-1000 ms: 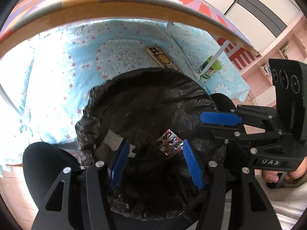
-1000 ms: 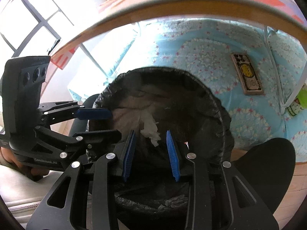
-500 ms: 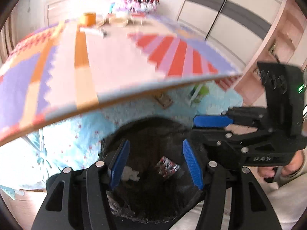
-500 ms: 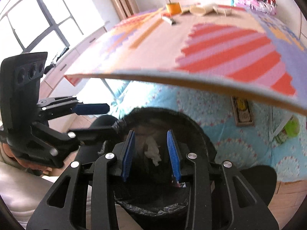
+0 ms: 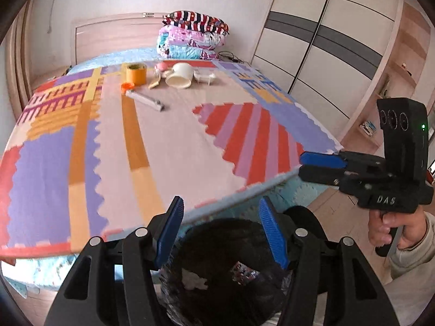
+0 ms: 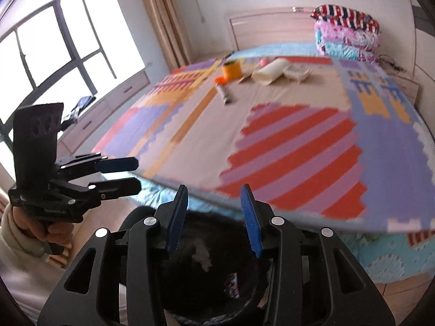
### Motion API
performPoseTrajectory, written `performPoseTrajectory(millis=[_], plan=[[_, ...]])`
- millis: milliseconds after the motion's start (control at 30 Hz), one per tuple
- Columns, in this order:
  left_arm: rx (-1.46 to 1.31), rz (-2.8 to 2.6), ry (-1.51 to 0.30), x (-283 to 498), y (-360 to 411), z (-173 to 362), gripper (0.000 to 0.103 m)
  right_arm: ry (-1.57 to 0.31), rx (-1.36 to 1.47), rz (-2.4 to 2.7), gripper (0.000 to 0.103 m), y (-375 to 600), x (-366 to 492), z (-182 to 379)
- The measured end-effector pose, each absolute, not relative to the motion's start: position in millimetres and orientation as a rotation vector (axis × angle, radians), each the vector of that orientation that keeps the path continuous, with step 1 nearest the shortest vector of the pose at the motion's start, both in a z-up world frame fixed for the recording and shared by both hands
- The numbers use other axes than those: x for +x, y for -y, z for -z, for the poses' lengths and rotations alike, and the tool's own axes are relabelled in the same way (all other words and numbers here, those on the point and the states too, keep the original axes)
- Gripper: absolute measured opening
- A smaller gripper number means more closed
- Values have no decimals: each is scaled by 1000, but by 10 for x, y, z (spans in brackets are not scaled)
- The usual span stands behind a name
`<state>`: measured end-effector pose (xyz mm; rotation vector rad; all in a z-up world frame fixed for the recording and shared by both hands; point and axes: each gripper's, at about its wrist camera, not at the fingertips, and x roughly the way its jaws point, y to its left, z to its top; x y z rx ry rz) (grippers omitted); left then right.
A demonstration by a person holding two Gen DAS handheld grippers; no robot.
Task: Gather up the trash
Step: 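Move both tools back toward the grey tube and white plastic holder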
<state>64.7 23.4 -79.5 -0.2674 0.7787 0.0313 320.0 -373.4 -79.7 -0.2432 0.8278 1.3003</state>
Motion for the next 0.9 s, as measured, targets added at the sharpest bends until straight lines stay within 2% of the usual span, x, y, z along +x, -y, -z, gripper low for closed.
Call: performPoseTrajectory(millis=[200,300,433,533,900], plan=[[-239,-71,-746,853,-431,650,56,-789,-239,-1266,40,3620,3468,691],[-244,-75,-732,951,-520,617,56,-769,-236,-1256,46,3559,3579,633],[-239,-93,-737,1106,-627,622,56,-754,-247,-1246,48,3434,3721,600],[-232,-114,-742,1241,-717,626,56,-741,-266,-1234,54,3317,3821,586],[-230,-169,-768,1815,-1088,742,56,-732,-275,-1176,55,2805,4276,592]])
